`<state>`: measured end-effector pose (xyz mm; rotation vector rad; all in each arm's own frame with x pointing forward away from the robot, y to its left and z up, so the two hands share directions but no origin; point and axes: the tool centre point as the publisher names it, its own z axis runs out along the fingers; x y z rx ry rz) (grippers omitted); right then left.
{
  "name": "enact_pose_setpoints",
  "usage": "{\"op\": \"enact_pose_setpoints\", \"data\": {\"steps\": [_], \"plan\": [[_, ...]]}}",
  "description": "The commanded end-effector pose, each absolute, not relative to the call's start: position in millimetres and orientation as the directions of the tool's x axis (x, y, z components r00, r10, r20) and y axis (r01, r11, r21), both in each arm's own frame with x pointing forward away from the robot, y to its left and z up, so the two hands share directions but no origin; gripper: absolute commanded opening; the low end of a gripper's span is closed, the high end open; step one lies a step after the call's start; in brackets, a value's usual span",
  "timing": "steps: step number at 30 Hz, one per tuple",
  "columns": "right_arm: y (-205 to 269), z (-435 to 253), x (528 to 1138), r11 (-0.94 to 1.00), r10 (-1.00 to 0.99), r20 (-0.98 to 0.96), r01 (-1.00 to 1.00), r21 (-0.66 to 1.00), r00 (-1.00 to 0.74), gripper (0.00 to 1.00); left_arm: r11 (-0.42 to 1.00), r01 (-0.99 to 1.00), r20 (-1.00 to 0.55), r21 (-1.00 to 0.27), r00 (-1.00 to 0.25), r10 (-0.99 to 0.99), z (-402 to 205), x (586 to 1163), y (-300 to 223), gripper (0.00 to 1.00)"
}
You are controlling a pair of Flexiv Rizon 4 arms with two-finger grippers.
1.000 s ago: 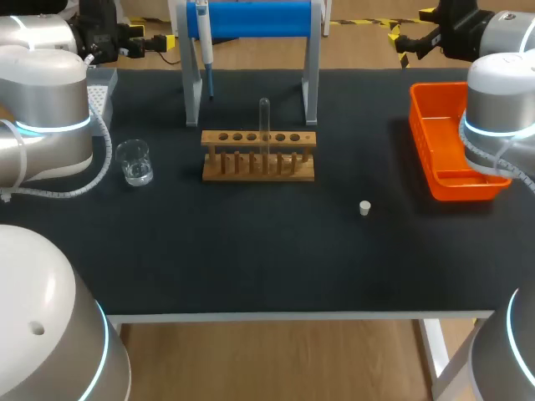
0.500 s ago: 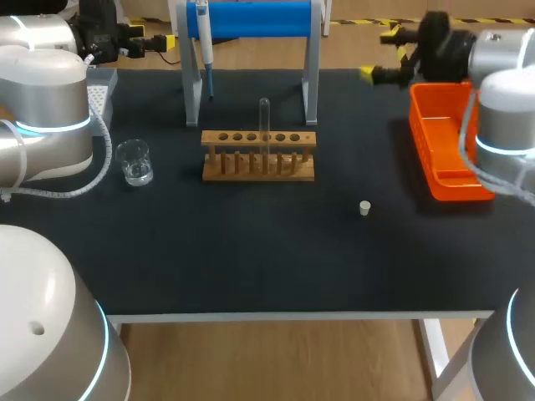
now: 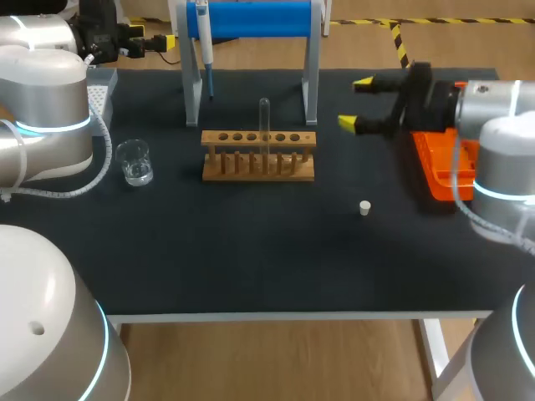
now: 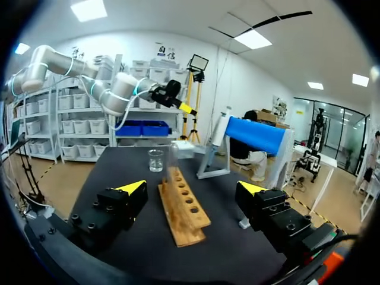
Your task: Invert the test tube, pick up the pipette, mount the tip to pipette, aspirate from beaker and dispense into the tube, eject the tip, return the pipette, and cap with the stopper.
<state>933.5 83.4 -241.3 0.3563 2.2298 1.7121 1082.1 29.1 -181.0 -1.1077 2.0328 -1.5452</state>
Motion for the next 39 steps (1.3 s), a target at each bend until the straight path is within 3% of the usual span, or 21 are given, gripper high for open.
{"op": "enact_pose_setpoints", "data": {"steps": [1, 25, 39], "plan": [[101.3, -254.9, 920.3, 0.242, 0.381, -0.088, 0.007, 0.970, -0.920, 1.00, 0.096, -0.368, 0.172, -0.925, -0.630, -0.757, -181.5, 1082.4, 29.3, 1.00], [115.0, -260.1, 910.1, 0.232, 0.392, -0.069, 0.026, 0.972, -0.917, 1.00, 0.096, -0.368, 0.172, -0.925, -0.630, -0.757, -181.5, 1082.4, 29.3, 1.00], [115.0, -260.1, 910.1, 0.232, 0.392, -0.069, 0.026, 0.972, -0.917, 1.00, 0.145, -0.285, 0.055, -0.948, -0.592, -0.804, -217.9, 955.0, -84.5, 1.00]]}}
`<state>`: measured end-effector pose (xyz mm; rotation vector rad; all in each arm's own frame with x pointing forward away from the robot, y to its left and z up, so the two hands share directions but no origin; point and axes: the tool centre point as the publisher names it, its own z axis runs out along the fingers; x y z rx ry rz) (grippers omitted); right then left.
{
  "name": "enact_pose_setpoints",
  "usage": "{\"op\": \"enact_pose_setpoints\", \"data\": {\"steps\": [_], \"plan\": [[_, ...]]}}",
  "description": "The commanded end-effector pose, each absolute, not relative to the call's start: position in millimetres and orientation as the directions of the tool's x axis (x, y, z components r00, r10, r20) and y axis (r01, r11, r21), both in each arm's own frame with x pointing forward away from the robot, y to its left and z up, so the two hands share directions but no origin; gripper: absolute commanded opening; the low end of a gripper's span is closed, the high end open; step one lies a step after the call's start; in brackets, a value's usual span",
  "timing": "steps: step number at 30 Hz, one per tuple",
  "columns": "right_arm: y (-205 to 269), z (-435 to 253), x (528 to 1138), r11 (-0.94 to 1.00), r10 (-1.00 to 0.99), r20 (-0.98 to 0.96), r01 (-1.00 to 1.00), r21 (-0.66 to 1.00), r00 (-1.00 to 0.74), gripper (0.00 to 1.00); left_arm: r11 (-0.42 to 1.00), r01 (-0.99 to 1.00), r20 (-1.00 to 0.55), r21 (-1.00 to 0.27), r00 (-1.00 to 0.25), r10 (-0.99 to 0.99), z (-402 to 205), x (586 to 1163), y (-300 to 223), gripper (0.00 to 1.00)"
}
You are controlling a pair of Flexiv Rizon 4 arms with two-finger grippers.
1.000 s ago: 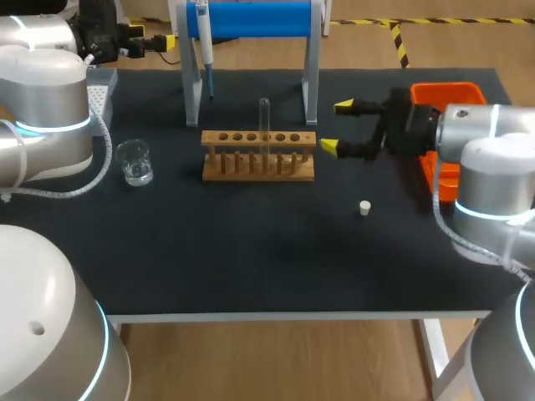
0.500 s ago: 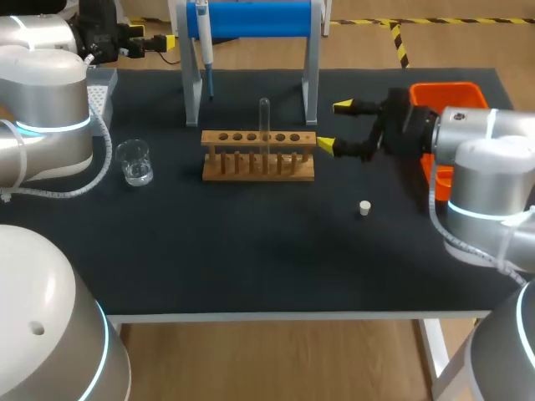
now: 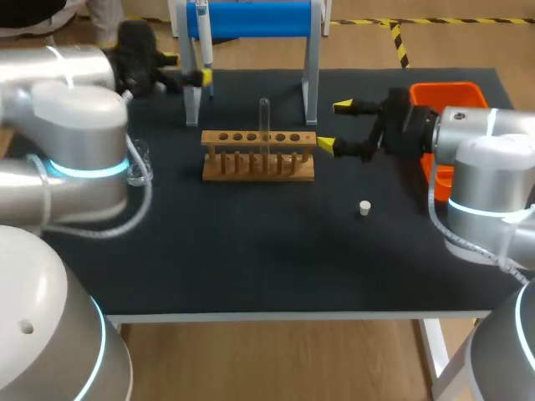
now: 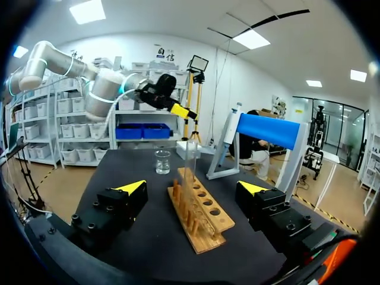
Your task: Invert the test tube, pick up the pipette, mount the tip to pipette, aspirate from beaker and dispense into the tube, eject the tip, return the pipette, and cap with the stopper.
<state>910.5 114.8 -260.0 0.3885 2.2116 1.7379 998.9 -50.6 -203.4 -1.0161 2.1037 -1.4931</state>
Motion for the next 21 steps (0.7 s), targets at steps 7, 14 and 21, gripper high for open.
{"op": "enact_pose_setpoints", "data": {"steps": [7, 14, 21], "plan": [[115.0, -260.1, 910.1, 0.232, 0.392, -0.069, 0.026, 0.972, -0.917, 1.00, 0.154, -0.212, -0.002, -0.965, -0.582, -0.813, -234.6, 908.1, -111.0, 1.00], [115.0, -260.1, 910.1, 0.232, 0.392, -0.069, 0.026, 0.972, -0.917, 1.00, 0.177, -0.204, -0.011, -0.963, -0.627, -0.779, -251.2, 885.3, -105.4, 1.00], [115.0, -260.1, 910.1, 0.232, 0.392, -0.069, 0.026, 0.972, -0.917, 1.00, 0.186, -0.211, 0.001, -0.960, -0.664, -0.748, -258.8, 882.9, -88.3, 1.00]]}}
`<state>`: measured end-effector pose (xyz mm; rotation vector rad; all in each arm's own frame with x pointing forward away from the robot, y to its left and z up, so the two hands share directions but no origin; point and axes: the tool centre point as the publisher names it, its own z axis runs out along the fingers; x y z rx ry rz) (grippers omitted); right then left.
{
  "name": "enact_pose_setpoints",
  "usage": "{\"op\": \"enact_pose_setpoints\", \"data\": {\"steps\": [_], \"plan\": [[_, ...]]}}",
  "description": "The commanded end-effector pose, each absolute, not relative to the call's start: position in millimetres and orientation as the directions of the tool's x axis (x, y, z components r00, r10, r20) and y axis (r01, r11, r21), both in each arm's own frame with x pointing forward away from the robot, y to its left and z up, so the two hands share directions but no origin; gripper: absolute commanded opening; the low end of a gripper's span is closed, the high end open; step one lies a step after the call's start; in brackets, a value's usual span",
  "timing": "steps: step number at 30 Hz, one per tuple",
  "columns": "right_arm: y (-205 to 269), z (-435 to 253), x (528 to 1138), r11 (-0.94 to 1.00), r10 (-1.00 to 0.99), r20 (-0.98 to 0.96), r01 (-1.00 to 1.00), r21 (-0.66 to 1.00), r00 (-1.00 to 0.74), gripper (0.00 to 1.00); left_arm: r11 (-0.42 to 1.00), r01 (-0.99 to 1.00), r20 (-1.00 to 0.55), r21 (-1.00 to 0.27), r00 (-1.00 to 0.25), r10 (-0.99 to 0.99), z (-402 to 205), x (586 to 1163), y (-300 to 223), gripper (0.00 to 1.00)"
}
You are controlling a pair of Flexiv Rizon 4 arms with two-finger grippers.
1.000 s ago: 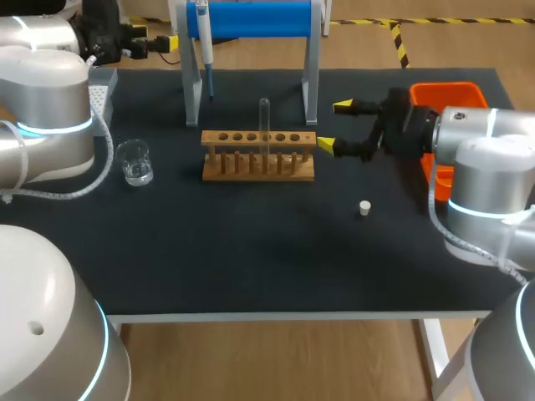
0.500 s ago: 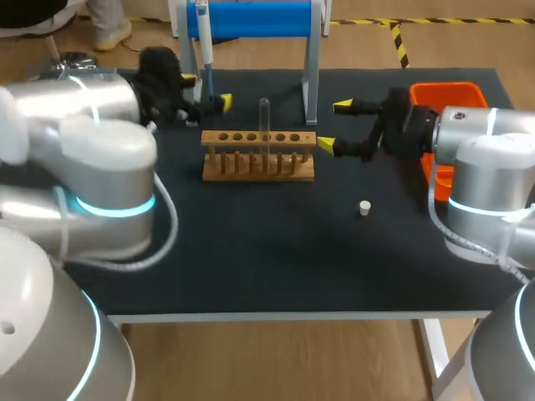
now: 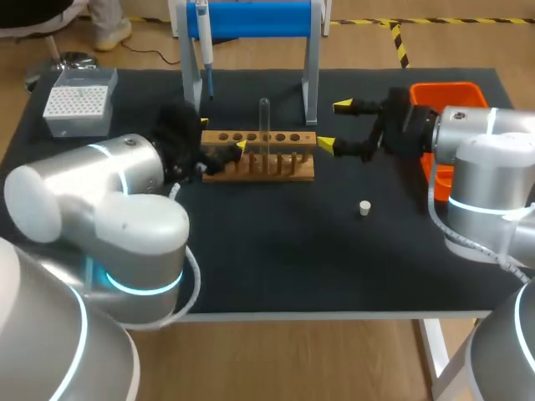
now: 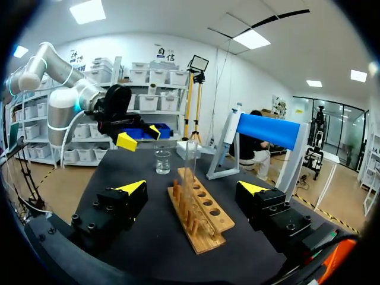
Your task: Invert the test tube, pick up the pipette, mount the tip to pipette, aspirate from beaker and dispense into the tube, eject the tip, return the pipette, and cap with the stopper.
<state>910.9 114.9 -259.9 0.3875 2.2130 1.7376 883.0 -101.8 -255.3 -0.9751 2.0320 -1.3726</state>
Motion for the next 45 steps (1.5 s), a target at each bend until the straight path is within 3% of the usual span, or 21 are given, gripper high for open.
{"op": "enact_pose_setpoints", "data": {"steps": [1, 31, 45], "plan": [[115.0, -260.1, 910.1, 0.232, 0.392, -0.069, 0.026, 0.972, -0.917, 1.00, 0.189, -0.212, 0.000, -0.959, -0.667, -0.745, -259.0, 883.8, -87.5, 1.00], [121.5, -260.7, 921.8, 0.228, 0.384, -0.079, 0.011, 0.974, -0.920, 1.00, 0.208, -0.217, 0.000, -0.954, -0.691, -0.722, -258.5, 890.0, -82.5, 1.00], [150.5, -248.5, 948.6, 0.107, 0.210, -0.132, -0.112, 0.988, -0.969, 1.00, 0.208, -0.217, 0.000, -0.954, -0.691, -0.722, -258.5, 890.0, -82.5, 1.00]]}}
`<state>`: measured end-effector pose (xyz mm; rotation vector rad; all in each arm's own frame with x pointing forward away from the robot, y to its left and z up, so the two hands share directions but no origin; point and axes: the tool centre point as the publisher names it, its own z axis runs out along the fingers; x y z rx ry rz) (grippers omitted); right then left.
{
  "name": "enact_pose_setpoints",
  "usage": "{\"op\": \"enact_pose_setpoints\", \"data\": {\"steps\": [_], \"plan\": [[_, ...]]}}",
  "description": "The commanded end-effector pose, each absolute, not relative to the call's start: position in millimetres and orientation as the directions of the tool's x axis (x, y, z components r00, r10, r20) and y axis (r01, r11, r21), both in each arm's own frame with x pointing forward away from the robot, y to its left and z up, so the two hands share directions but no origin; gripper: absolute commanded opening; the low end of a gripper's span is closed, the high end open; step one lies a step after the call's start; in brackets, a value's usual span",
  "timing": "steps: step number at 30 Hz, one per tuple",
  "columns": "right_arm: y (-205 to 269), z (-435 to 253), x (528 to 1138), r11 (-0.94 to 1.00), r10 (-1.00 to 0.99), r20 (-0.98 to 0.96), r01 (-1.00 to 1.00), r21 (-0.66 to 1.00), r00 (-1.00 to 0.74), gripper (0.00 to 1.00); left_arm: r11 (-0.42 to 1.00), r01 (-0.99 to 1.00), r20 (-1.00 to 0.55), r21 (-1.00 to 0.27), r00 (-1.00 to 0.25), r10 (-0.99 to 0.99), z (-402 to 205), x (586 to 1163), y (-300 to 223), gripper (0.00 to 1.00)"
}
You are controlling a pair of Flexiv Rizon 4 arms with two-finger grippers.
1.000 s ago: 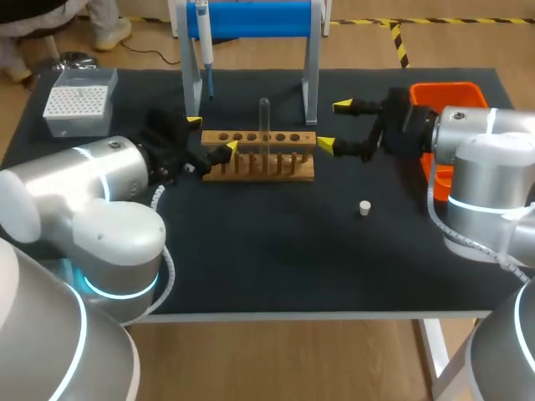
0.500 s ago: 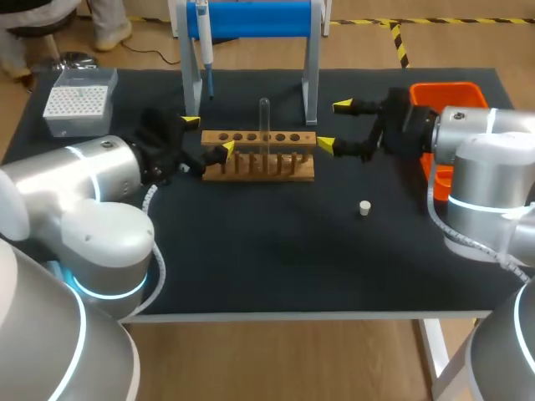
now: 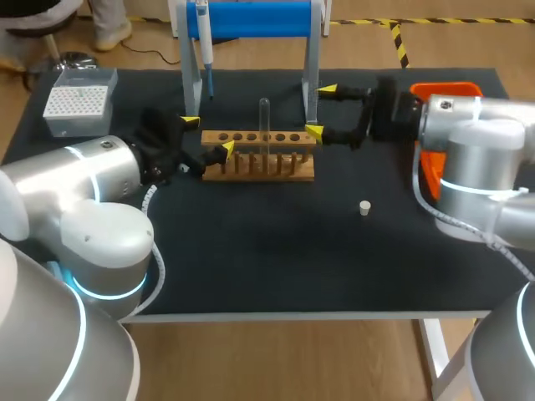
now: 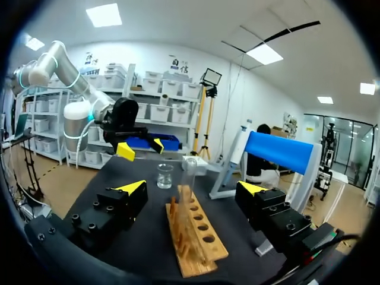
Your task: Invert the test tube, pick up the pipette, mount the tip to pipette, aspirate from beaker and dispense into the tube, eject the tip, return the pipette, and cap with the stopper.
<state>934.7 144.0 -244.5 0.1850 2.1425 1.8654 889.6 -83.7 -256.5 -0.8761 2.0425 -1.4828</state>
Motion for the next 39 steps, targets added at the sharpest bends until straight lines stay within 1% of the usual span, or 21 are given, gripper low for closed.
{"op": "enact_pose_setpoints", "data": {"steps": [1, 6, 13, 22, 29, 39], "plan": [[153.2, -247.6, 949.3, 0.100, 0.187, -0.144, -0.127, 0.987, -0.972, 1.00, 0.208, -0.217, 0.000, -0.954, -0.691, -0.722, -258.5, 890.0, -82.5, 1.00], [167.0, -246.5, 952.5, 0.027, 0.088, -0.143, -0.142, 0.990, -0.986, 1.00, 0.208, -0.217, 0.000, -0.954, -0.691, -0.722, -258.5, 890.0, -82.5, 1.00], [186.2, -254.5, 956.6, 0.005, -0.046, -0.122, -0.122, 0.992, -0.991, 1.00, 0.208, -0.217, 0.000, -0.954, -0.691, -0.722, -258.5, 890.0, -82.5, 1.00], [208.0, -258.0, 968.3, -0.005, -0.109, -0.093, -0.093, 0.996, -0.990, 1.00, 0.208, -0.217, 0.000, -0.954, -0.691, -0.722, -258.5, 890.0, -82.5, 1.00], [224.6, -264.0, 970.5, -0.010, -0.194, -0.038, -0.037, 0.999, -0.980, 1.00, 0.208, -0.217, 0.000, -0.954, -0.691, -0.722, -258.5, 890.0, -82.5, 1.00], [237.5, -271.8, 965.2, -0.021, -0.223, 0.005, 0.010, 1.000, -0.975, 1.00, 0.208, -0.217, 0.000, -0.954, -0.691, -0.722, -258.5, 890.0, -82.5, 1.00]]}}
